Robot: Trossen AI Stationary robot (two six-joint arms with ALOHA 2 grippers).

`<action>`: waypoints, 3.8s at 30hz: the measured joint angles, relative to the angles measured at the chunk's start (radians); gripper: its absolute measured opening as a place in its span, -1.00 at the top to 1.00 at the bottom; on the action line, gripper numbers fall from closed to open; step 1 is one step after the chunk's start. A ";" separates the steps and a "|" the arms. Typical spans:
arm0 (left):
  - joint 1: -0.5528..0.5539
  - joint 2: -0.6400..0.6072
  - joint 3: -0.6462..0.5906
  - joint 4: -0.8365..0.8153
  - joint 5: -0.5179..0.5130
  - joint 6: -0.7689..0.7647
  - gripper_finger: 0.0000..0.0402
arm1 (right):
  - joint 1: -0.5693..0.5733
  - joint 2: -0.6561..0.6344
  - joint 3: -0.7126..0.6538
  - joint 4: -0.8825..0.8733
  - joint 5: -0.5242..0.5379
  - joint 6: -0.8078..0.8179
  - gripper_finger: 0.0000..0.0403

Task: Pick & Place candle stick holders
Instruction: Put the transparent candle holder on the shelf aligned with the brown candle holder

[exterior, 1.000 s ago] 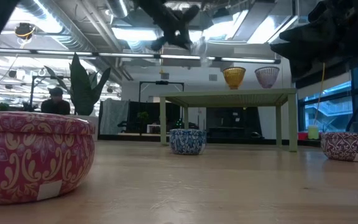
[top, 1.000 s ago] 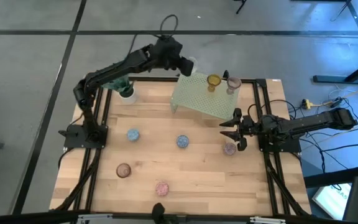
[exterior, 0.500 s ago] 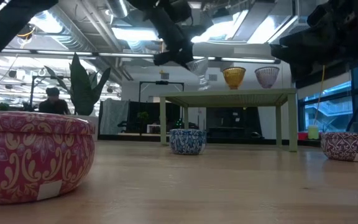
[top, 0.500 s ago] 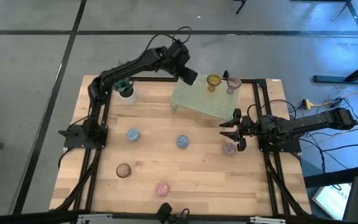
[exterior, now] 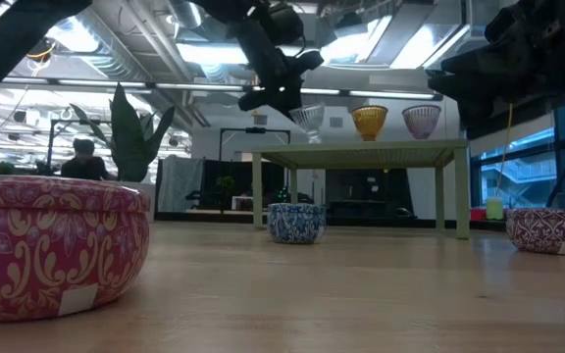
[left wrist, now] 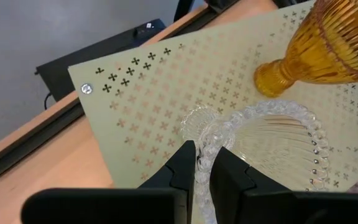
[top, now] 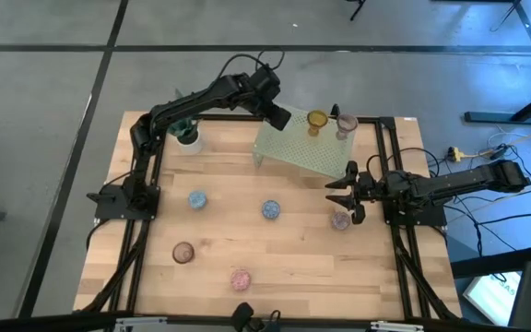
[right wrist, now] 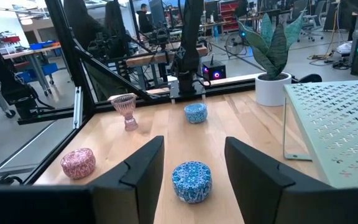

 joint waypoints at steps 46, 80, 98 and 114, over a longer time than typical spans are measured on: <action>0.017 0.105 -0.002 0.099 0.176 0.035 0.70 | 0.000 0.000 0.000 -0.005 0.000 0.000 0.14; 0.001 0.054 0.211 -0.295 0.217 -0.001 0.89 | 0.000 0.000 0.000 -0.015 -0.001 0.024 0.14; 0.072 0.065 0.265 -0.384 0.375 -0.277 0.87 | 0.000 0.000 0.000 0.014 0.112 0.019 0.14; 0.054 0.066 0.258 -0.587 0.407 -0.398 0.87 | 0.000 0.000 0.000 0.010 0.097 0.016 0.14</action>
